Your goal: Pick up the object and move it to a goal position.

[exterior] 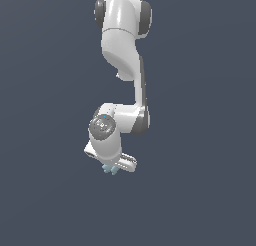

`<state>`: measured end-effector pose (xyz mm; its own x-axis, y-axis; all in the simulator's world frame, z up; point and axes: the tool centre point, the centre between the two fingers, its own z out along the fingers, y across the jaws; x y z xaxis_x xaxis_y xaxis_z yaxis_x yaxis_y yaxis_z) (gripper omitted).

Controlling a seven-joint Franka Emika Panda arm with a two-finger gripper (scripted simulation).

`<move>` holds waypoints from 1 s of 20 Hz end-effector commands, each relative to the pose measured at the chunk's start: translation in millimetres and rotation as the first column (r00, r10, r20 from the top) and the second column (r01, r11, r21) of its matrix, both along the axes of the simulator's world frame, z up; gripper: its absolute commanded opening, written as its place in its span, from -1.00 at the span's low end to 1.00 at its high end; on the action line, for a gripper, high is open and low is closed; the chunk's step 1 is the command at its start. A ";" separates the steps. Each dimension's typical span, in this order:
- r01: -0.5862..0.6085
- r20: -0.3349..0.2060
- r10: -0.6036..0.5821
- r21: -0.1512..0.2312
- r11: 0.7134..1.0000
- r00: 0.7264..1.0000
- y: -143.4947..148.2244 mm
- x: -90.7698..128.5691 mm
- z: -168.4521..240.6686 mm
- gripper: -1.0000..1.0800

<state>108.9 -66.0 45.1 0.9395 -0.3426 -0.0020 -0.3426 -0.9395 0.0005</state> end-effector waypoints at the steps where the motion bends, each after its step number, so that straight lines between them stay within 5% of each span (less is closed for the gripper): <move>1: 0.000 0.002 0.000 0.000 1.000 1.000 -0.1 1.2 1.5 0.92; 2: 0.000 0.002 0.000 0.000 1.000 1.000 -0.1 1.2 1.5 -1.00; 20: 0.000 0.002 0.000 0.000 1.000 1.000 11.5 -1.7 16.9 -1.00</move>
<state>107.6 -58.6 56.6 0.9392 -0.3434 -0.0013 -0.3434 -0.9392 0.0006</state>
